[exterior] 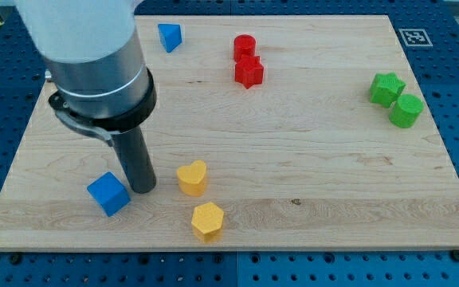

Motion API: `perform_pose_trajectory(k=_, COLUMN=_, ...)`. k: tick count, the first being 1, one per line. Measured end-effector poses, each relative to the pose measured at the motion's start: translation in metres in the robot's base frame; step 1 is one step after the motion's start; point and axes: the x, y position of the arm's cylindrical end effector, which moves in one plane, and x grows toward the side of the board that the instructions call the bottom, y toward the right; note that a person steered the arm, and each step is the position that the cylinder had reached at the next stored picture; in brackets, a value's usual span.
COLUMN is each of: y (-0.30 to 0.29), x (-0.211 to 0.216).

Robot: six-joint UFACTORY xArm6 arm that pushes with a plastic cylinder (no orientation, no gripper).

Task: Push the blue triangle into the blue cube

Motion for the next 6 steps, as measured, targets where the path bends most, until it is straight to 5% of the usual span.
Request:
perform_pose_trajectory(k=3, y=-0.041, x=-0.007)
perform_pose_trajectory(k=6, y=-0.102, x=-0.2)
